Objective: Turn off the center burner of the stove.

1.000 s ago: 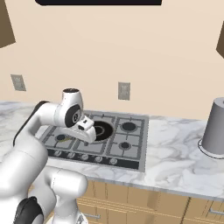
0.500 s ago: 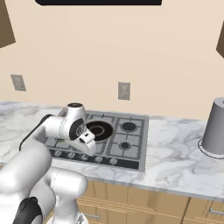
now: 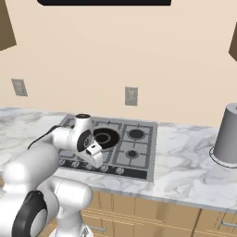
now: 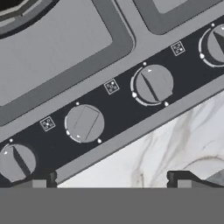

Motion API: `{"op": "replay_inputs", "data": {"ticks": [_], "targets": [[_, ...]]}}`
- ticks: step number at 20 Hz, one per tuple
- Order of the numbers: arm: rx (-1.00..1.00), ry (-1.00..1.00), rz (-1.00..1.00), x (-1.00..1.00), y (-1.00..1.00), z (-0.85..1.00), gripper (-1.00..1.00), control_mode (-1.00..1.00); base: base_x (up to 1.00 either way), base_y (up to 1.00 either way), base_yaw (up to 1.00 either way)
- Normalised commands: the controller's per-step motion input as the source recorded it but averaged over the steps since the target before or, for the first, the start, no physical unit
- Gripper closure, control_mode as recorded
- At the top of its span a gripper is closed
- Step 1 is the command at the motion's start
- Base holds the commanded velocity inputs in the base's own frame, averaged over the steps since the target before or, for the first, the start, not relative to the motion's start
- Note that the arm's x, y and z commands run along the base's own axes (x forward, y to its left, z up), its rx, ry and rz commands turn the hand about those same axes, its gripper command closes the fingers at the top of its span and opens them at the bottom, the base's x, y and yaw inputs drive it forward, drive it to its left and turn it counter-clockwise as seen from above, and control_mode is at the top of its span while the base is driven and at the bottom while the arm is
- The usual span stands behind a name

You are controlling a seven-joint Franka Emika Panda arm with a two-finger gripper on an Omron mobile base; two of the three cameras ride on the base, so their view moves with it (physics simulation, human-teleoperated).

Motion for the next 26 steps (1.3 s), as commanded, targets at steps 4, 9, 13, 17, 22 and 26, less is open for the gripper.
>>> {"op": "replay_inputs", "data": {"ticks": [4,9,13,17,22,26], "targets": [[0.00,0.02,-0.05,0.21,0.00,-0.04,-1.00,-1.00,0.00,0.00,0.00],[0.00,0.01,-0.03,0.01,0.00,-0.03,-1.00,-1.00,0.00,0.00,0.00],[0.00,0.00,-0.02,0.00,0.00,-0.13,-1.00,-1.00,0.00,0.00,0.00],[0.00,0.00,-0.03,0.00,0.00,-0.19,-1.00,-1.00,0.00,0.00,0.00],[0.00,0.00,-0.03,0.00,0.00,-0.23,-1.00,-1.00,0.00,0.00,0.00],[0.00,0.00,-0.02,0.01,0.00,-0.18,-1.00,-1.00,0.00,0.00,0.00]]}}
